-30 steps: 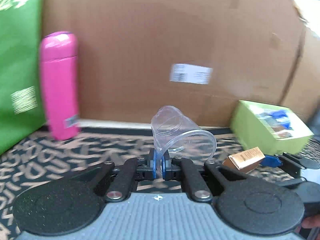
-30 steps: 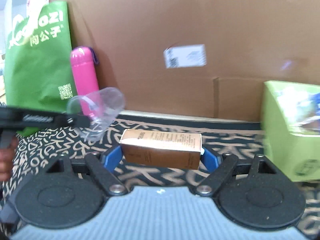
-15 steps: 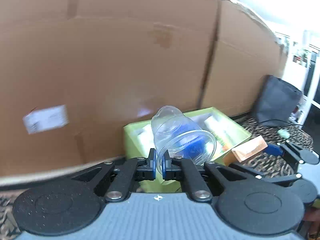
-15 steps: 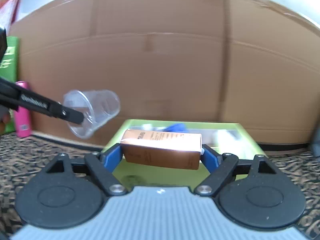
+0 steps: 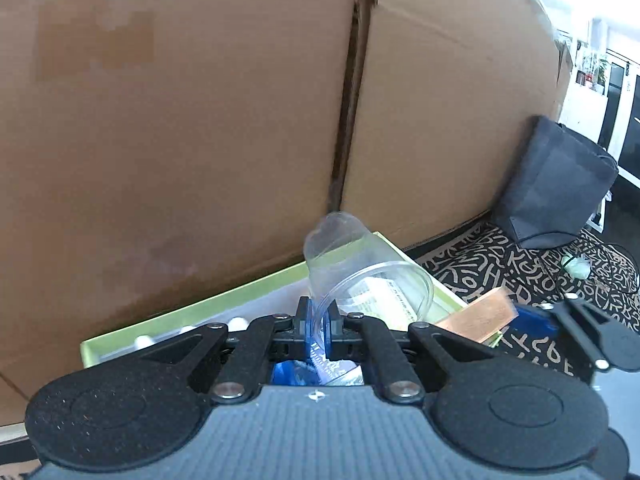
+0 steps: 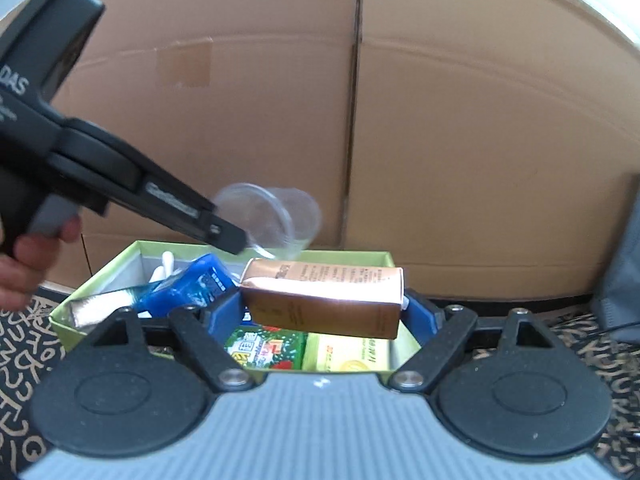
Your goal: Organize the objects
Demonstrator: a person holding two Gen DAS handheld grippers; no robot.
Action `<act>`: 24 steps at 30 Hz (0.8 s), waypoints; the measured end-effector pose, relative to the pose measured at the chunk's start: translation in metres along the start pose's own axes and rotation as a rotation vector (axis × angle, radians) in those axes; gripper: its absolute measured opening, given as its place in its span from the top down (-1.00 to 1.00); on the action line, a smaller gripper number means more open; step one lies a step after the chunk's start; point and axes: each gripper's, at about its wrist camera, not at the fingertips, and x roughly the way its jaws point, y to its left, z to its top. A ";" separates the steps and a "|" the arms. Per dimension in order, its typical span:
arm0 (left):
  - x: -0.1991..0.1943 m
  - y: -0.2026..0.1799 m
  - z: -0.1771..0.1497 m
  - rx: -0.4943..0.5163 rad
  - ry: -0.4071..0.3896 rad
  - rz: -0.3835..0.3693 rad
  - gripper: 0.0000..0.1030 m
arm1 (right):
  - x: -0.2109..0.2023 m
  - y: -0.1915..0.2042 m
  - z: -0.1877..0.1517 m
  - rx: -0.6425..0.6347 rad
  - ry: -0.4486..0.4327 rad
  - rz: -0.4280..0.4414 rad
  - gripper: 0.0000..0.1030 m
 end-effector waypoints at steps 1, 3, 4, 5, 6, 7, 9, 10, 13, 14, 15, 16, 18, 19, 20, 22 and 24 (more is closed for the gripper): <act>0.003 0.001 -0.002 -0.009 0.007 -0.018 0.66 | 0.005 -0.002 -0.002 0.008 0.021 0.017 -0.77; 0.002 0.009 -0.011 -0.068 0.018 -0.054 -0.14 | 0.004 -0.003 -0.010 0.029 0.029 -0.001 -0.95; -0.004 0.012 -0.016 -0.097 0.000 -0.079 -0.25 | -0.001 -0.004 -0.013 0.029 0.014 -0.002 -1.00; -0.012 0.014 -0.021 -0.121 -0.023 -0.084 -0.41 | -0.009 -0.003 -0.016 0.028 -0.005 -0.005 -1.00; -0.022 0.014 -0.027 -0.137 -0.047 -0.067 -0.62 | -0.018 -0.002 -0.020 0.025 -0.021 -0.011 -1.00; -0.029 0.014 -0.029 -0.145 -0.069 -0.037 -0.68 | -0.026 -0.001 -0.022 0.022 -0.034 -0.015 -1.00; -0.050 0.015 -0.039 -0.152 -0.117 0.002 -0.75 | -0.044 0.003 -0.024 0.024 -0.052 -0.026 -1.00; -0.059 0.016 -0.042 -0.166 -0.125 0.014 -0.77 | -0.052 0.003 -0.026 0.029 -0.055 -0.023 -1.00; -0.084 0.018 -0.050 -0.233 -0.112 0.040 -0.97 | -0.078 0.004 -0.026 0.044 -0.043 0.006 -1.00; -0.094 0.019 -0.055 -0.246 -0.119 0.046 -0.97 | -0.086 0.007 -0.023 0.044 -0.038 0.018 -1.00; -0.104 0.019 -0.061 -0.254 -0.129 0.053 -0.98 | -0.094 0.008 -0.022 0.042 -0.032 0.027 -1.00; -0.113 0.017 -0.066 -0.257 -0.139 0.065 -0.98 | -0.102 0.009 -0.020 0.039 -0.024 0.031 -1.00; -0.129 0.012 -0.076 -0.257 -0.157 0.108 -1.00 | -0.119 0.012 -0.016 0.041 -0.007 0.024 -1.00; -0.141 0.012 -0.081 -0.259 -0.164 0.135 -1.00 | -0.127 0.014 -0.015 0.043 0.002 0.022 -1.00; -0.148 0.009 -0.087 -0.259 -0.160 0.156 -1.00 | -0.135 0.016 -0.013 0.047 0.020 0.021 -1.00; -0.155 0.001 -0.098 -0.252 -0.125 0.189 -1.00 | -0.144 0.023 -0.012 0.050 0.061 0.025 -1.00; -0.157 -0.005 -0.109 -0.254 -0.077 0.209 -1.00 | -0.150 0.032 -0.016 0.034 0.076 0.035 -1.00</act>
